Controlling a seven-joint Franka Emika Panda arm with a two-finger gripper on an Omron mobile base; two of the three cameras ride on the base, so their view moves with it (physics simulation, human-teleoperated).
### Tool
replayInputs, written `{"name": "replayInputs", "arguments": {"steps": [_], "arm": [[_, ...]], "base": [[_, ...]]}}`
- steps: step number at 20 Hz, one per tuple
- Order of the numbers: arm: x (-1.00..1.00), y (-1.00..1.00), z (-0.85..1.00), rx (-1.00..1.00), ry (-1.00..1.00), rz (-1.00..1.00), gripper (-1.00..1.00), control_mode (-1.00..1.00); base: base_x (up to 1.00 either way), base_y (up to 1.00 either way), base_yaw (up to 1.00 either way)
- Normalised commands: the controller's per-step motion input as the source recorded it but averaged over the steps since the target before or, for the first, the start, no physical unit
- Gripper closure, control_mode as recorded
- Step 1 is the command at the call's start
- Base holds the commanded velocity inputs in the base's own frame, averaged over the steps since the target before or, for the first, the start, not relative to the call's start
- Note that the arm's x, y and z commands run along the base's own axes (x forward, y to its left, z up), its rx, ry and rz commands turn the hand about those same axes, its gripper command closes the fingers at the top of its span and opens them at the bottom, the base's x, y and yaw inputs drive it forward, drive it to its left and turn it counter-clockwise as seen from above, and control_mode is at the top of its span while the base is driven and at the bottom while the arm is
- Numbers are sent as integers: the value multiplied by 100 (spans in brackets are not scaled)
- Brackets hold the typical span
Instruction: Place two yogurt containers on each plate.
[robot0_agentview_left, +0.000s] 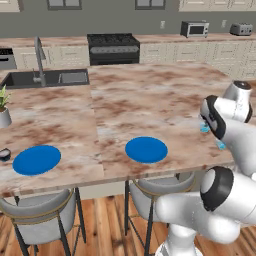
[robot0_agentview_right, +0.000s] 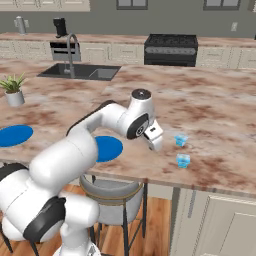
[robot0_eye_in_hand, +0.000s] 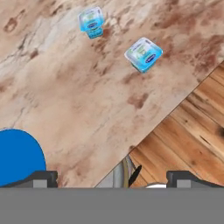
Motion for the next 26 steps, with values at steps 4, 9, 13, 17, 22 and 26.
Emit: {"name": "replayInputs", "arguments": {"steps": [4, 9, 13, 17, 22, 26], "arm": [[0, -37, -14, 22, 5, 4, -100, -100], [-1, -14, -3, 2, 1, 3, -100, -100], [-7, -3, -20, -10, 0, 16, -100, -100], [-9, -12, -27, -4, 0, 36, -100, -100], [-1, -22, -8, 0, 1, 28, -100, -100], [3, -23, -11, 0, 10, 16, -100, -100]], "base": [[0, 0, 0], [0, 0, 0], [0, 0, 0], [0, 0, 0], [0, 0, 0], [0, 0, 0]]}}
